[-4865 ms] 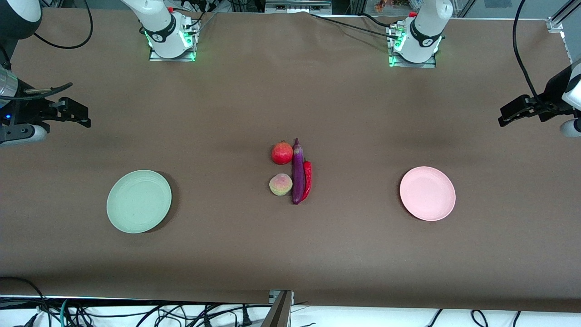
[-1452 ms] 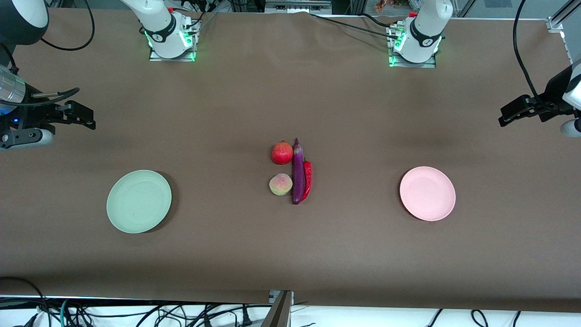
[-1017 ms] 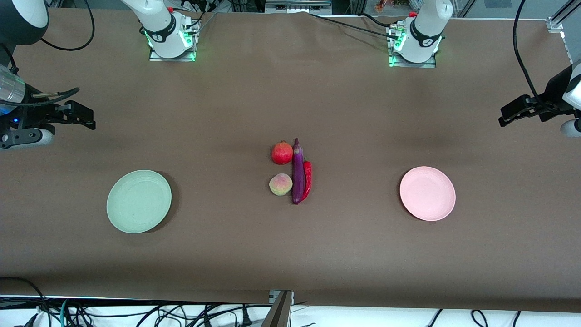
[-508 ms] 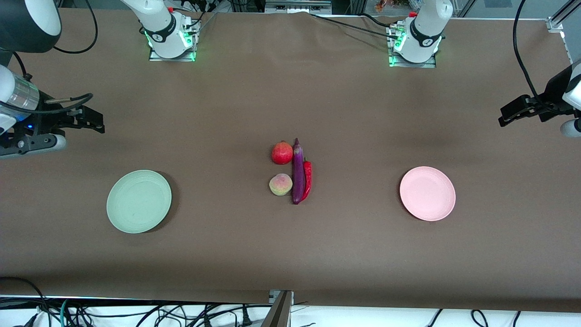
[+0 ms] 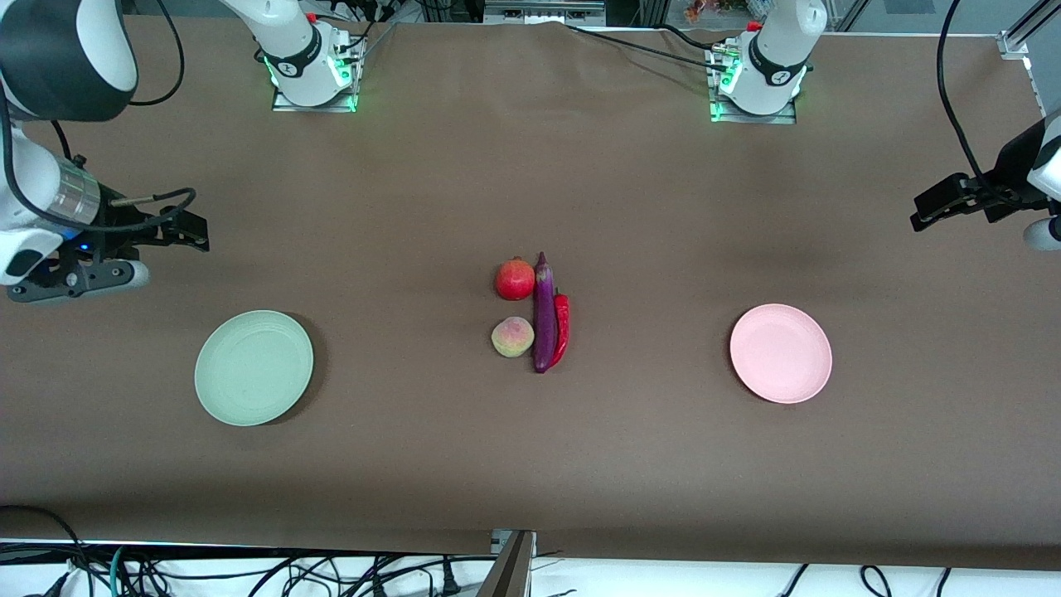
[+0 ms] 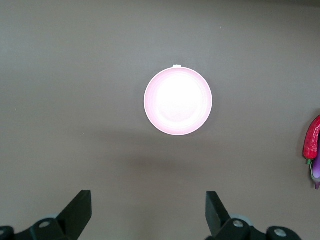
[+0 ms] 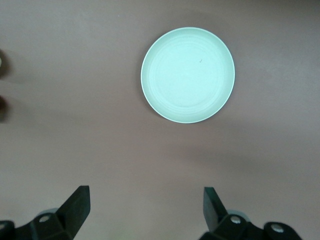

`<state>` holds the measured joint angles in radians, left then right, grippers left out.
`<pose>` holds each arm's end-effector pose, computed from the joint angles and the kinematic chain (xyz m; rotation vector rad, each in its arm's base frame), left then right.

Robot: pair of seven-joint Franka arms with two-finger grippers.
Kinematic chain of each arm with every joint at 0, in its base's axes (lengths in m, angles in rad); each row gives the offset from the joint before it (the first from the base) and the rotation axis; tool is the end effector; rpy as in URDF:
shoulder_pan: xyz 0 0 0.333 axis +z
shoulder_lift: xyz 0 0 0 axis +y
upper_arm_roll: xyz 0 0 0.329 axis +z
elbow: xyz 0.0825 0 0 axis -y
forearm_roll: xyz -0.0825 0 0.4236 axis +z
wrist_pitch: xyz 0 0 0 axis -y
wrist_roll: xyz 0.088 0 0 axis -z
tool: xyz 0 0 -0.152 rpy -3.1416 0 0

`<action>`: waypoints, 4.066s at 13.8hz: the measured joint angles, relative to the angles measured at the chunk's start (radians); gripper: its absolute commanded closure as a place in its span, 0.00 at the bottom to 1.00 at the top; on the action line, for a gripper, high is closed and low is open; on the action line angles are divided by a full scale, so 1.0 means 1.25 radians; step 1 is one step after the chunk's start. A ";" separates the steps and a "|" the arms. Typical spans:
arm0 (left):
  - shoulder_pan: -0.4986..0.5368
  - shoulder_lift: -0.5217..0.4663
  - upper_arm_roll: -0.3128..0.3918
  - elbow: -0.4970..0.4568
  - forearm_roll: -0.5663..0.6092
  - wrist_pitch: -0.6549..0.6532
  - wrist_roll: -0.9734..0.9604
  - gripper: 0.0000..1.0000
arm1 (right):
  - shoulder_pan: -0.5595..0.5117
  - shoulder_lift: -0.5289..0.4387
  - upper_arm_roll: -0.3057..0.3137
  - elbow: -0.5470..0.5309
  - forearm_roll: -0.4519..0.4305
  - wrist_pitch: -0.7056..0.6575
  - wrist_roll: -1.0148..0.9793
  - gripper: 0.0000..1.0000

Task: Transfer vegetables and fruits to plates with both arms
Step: 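Move the right gripper over the red apple, then grasp the apple with the right gripper while the left gripper reaches the chili, then set the apple on the green plate while the left gripper lifts the chili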

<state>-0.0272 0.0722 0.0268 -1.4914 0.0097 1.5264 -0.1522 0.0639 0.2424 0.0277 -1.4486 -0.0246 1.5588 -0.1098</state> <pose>0.6113 0.0007 0.5856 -3.1176 -0.2374 0.0566 0.6544 0.0547 0.5015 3.1021 0.3150 -0.2065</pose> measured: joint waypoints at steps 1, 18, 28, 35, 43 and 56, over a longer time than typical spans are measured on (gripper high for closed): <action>0.000 0.000 0.000 0.000 0.000 0.000 0.000 0.00 | 0.000 0.011 -0.001 0.000 0.000 0.001 0.000 0.00; -0.004 0.001 -0.018 0.005 -0.022 0.000 0.035 0.00 | 0.372 0.324 0.013 -0.001 0.121 0.422 0.621 0.00; -0.136 0.165 -0.056 0.008 -0.169 0.081 -0.168 0.00 | 0.484 0.422 0.012 0.000 0.121 0.544 0.747 0.00; -0.306 0.396 -0.059 0.014 -0.171 0.372 -0.376 0.00 | 0.506 0.455 0.011 -0.001 0.121 0.546 0.745 0.46; -0.383 0.536 -0.060 0.027 -0.197 0.491 -0.395 0.00 | 0.504 0.441 -0.004 0.012 0.121 0.494 0.711 0.67; -0.416 0.605 -0.059 0.036 -0.230 0.584 -0.405 0.01 | 0.101 0.326 -0.153 0.017 0.115 0.264 -0.034 0.67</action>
<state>-0.5477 0.8280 -0.0465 -1.4462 -0.2778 2.2567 -0.6586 0.1896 0.6501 -0.1634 -1.4275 0.1197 1.8888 -0.1526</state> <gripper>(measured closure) 0.000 0.198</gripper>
